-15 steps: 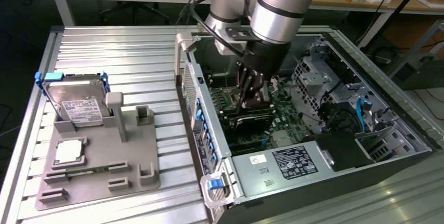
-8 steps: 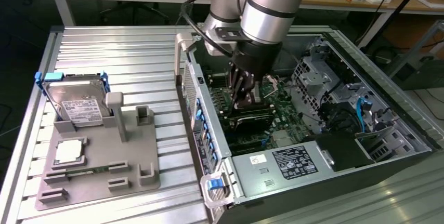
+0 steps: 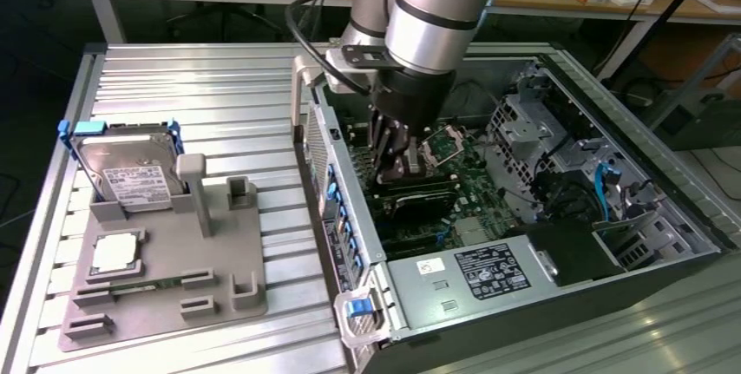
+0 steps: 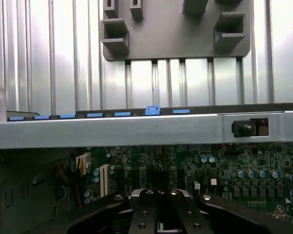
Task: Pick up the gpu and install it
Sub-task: 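Press down on the gpu until it lock into place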
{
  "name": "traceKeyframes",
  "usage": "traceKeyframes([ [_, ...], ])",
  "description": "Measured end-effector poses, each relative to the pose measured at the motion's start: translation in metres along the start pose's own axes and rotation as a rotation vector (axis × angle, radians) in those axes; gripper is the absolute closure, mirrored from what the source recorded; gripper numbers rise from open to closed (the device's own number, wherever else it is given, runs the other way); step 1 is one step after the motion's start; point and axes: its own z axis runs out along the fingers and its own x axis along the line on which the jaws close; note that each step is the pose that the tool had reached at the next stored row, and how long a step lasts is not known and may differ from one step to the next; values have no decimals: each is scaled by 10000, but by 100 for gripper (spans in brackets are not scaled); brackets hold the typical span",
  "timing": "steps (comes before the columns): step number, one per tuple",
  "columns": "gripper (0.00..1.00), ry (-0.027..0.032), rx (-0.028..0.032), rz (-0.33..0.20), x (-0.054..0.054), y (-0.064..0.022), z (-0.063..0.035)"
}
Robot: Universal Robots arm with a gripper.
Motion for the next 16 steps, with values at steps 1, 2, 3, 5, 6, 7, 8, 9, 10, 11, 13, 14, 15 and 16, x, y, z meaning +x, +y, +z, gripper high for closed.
traceKeyframes([
  [1, 89, -1, -24, -3, 1, 25, 2],
  [2, 89, 0, -35, -4, 1, 42, 4],
  [3, 89, -2, -40, -4, 2, 62, 5],
  [5, 89, 1, -44, -4, 3, 81, -2],
  [6, 89, 1, -43, -4, 4, 84, -11],
  [7, 89, 0, -42, -5, 6, 86, -21],
  [8, 89, -1, -42, -4, 7, 91, -33],
  [9, 89, -1, -42, -3, 9, 97, -44],
  [10, 89, -1, -42, -3, 10, 106, -55],
  [11, 89, -1, -41, -4, 12, 116, -62],
  [13, 89, 0, -42, -4, 14, 135, -79],
  [14, 89, -2, -41, -4, 15, 143, -82],
  [15, 89, -1, -41, -4, 16, 155, -86],
  [16, 89, -2, -41, -3, 17, 169, -86],
])
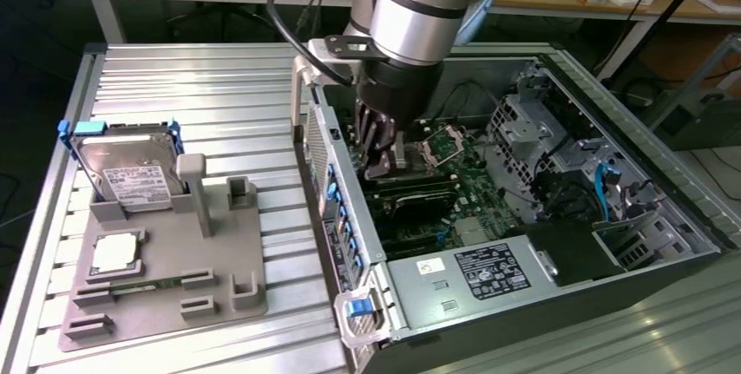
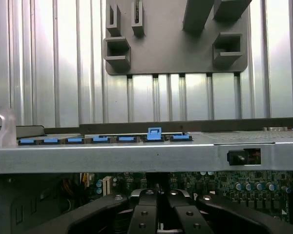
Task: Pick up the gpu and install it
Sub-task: 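Press down on the gpu until it lock into place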
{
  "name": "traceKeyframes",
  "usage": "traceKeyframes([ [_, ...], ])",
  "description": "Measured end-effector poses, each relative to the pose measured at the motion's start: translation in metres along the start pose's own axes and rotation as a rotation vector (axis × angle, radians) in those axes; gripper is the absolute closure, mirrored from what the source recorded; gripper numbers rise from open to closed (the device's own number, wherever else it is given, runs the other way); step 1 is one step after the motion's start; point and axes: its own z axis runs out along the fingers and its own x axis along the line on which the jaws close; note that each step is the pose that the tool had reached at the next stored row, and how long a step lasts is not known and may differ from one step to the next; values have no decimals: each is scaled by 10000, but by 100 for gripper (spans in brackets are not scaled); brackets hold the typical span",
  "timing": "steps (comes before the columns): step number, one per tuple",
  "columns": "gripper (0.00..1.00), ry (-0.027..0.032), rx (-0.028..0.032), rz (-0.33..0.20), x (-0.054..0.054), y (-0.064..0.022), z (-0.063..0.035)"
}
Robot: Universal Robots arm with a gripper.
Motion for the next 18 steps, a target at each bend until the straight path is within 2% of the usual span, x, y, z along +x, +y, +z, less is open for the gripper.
traceKeyframes([
  [4, 89, 0, -1, 5, 1, 42, 2],
  [12, 89, 1, -8, 4, -4, 45, 55],
  [16, 89, 0, -7, 6, -5, 0, 47],
  [18, 89, 1, -4, 6, -8, -64, 41],
])
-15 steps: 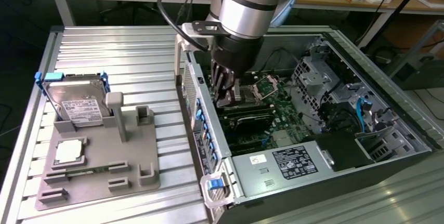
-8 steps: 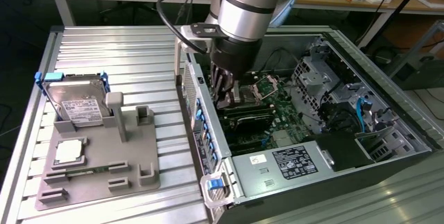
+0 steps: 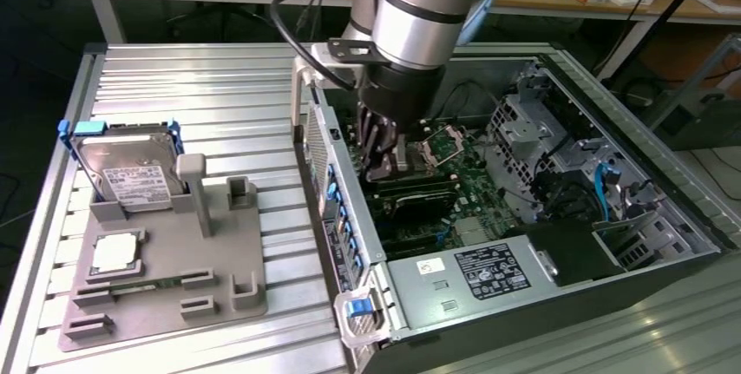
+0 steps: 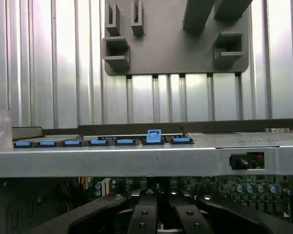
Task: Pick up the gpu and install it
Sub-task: 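Press down on the gpu until it lock into place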
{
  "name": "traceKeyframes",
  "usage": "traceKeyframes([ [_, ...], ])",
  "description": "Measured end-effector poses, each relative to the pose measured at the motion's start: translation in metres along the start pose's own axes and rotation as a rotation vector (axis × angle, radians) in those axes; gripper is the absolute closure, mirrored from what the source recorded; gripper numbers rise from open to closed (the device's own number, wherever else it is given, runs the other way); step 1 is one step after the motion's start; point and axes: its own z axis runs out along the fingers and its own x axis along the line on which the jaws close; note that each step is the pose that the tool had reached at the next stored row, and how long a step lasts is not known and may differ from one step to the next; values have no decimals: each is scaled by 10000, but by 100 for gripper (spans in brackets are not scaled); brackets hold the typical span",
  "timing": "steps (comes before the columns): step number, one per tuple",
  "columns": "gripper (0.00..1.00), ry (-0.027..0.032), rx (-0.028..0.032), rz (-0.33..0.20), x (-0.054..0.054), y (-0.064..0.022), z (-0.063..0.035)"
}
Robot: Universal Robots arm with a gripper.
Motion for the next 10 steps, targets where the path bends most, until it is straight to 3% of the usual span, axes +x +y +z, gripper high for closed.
traceKeyframes([
  [3, 89, 0, -2, -1, -1, -48, -1],
  [10, 89, 0, -2, 0, -2, -48, -1],
])
